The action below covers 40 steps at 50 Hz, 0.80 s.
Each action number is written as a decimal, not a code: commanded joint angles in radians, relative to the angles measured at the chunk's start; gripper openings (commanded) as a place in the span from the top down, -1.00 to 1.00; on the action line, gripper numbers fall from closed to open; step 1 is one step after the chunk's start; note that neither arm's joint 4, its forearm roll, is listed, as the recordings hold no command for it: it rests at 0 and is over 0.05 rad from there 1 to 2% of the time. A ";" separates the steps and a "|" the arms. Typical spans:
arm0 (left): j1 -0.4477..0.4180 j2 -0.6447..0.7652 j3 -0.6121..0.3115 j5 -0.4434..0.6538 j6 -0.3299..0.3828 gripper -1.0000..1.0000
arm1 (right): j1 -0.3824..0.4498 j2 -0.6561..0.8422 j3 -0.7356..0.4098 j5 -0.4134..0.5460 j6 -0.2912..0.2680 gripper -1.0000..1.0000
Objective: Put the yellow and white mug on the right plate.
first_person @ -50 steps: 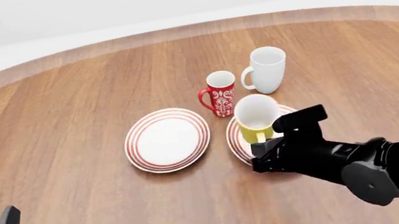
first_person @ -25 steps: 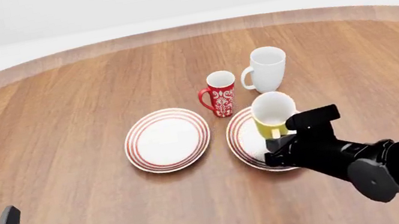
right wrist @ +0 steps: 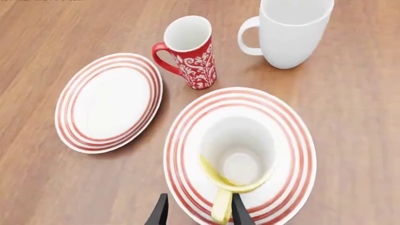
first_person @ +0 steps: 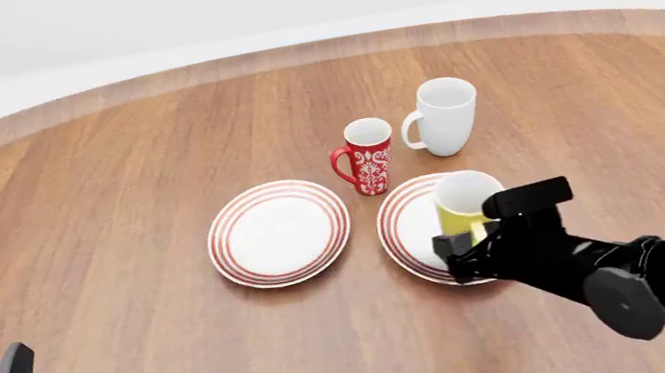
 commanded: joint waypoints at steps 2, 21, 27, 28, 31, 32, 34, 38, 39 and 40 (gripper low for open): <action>0.000 0.000 0.000 0.000 0.000 -1.00 | -0.013 -0.053 0.021 0.025 -0.002 -1.00; 0.000 0.000 0.000 0.000 0.000 -1.00 | 0.056 -0.220 0.074 0.097 0.047 -1.00; 0.000 0.000 0.000 0.000 0.000 -1.00 | 0.062 -0.348 0.076 0.208 0.054 -1.00; 0.000 0.000 0.000 0.000 0.000 -1.00 | 0.065 -0.365 0.076 0.223 0.053 -1.00; 0.000 0.000 0.000 0.000 0.000 -1.00 | 0.075 -0.441 0.073 0.286 0.056 -1.00; 0.000 0.000 0.000 0.000 0.000 -1.00 | 0.080 -0.459 0.074 0.301 0.058 -1.00; 0.000 0.000 0.000 0.000 0.000 -1.00 | 0.089 -0.507 0.073 0.339 0.061 -1.00; 0.000 0.000 0.000 0.000 0.000 -1.00 | 0.103 -0.622 0.053 0.445 0.054 -1.00; 0.000 0.000 0.000 0.000 0.000 -1.00 | 0.104 -0.635 0.052 0.457 0.053 -1.00; 0.000 0.000 0.000 0.000 0.000 -1.00 | 0.106 -0.656 0.048 0.476 0.051 -1.00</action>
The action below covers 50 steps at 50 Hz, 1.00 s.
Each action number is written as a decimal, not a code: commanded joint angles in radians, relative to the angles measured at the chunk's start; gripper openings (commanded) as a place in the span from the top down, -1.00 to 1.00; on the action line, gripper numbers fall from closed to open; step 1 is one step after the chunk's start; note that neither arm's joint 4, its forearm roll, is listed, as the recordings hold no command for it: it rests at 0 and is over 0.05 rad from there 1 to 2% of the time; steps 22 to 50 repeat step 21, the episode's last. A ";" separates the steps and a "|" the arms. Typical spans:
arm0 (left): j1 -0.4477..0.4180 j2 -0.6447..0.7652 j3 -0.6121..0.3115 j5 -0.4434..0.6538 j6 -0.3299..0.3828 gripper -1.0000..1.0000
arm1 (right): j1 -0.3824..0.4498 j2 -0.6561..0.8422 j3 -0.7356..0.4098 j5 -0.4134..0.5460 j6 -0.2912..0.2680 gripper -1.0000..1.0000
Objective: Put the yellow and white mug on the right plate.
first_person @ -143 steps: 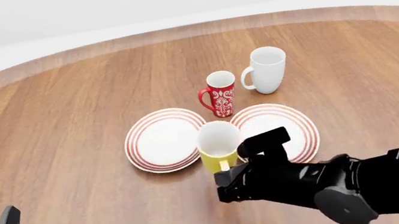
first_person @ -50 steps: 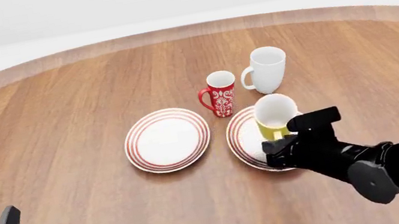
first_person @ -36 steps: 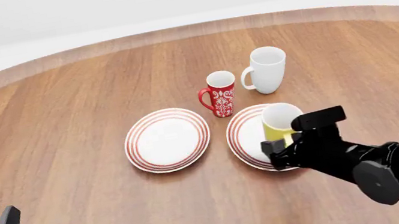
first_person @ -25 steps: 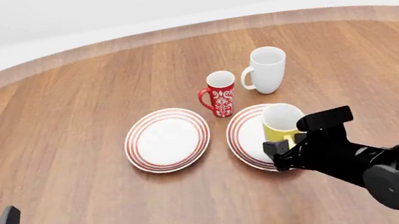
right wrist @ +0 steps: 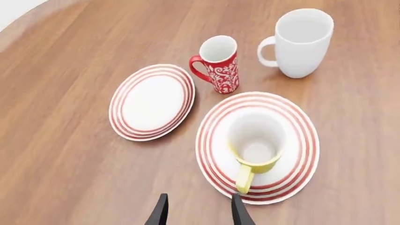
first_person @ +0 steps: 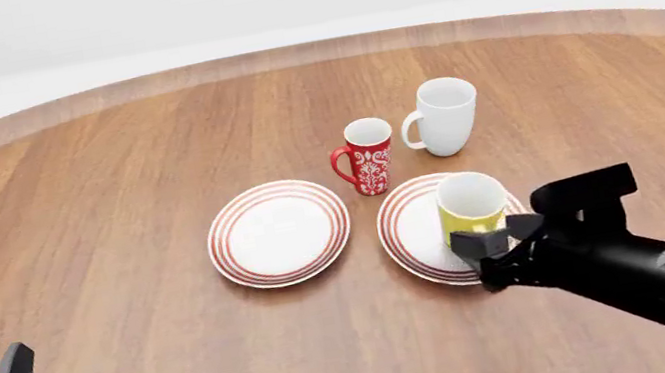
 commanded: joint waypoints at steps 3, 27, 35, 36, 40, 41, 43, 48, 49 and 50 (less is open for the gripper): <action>0.000 0.000 0.000 0.000 0.000 -1.00 | 0.033 -0.289 -0.034 0.252 -0.005 -1.00; 0.000 0.000 0.000 0.000 0.000 -1.00 | 0.076 -0.512 -0.160 0.477 -0.043 -1.00; 0.000 0.000 0.000 0.000 0.000 -1.00 | 0.076 -0.512 -0.160 0.477 -0.043 -1.00; 0.000 0.000 0.000 0.000 0.000 -1.00 | 0.076 -0.512 -0.160 0.477 -0.043 -1.00; 0.000 0.000 0.000 0.000 0.000 -1.00 | 0.076 -0.512 -0.160 0.477 -0.043 -1.00; 0.000 0.000 0.000 0.000 0.000 -1.00 | 0.076 -0.512 -0.160 0.477 -0.043 -1.00; 0.000 0.000 0.000 0.000 0.000 -1.00 | 0.076 -0.512 -0.160 0.477 -0.043 -1.00; 0.000 0.000 0.000 0.000 0.000 -1.00 | 0.076 -0.512 -0.160 0.477 -0.043 -1.00; 0.000 0.000 0.000 0.000 0.000 -1.00 | 0.076 -0.512 -0.160 0.477 -0.043 -1.00; 0.000 0.000 0.000 0.000 0.000 -1.00 | 0.076 -0.512 -0.160 0.477 -0.043 -1.00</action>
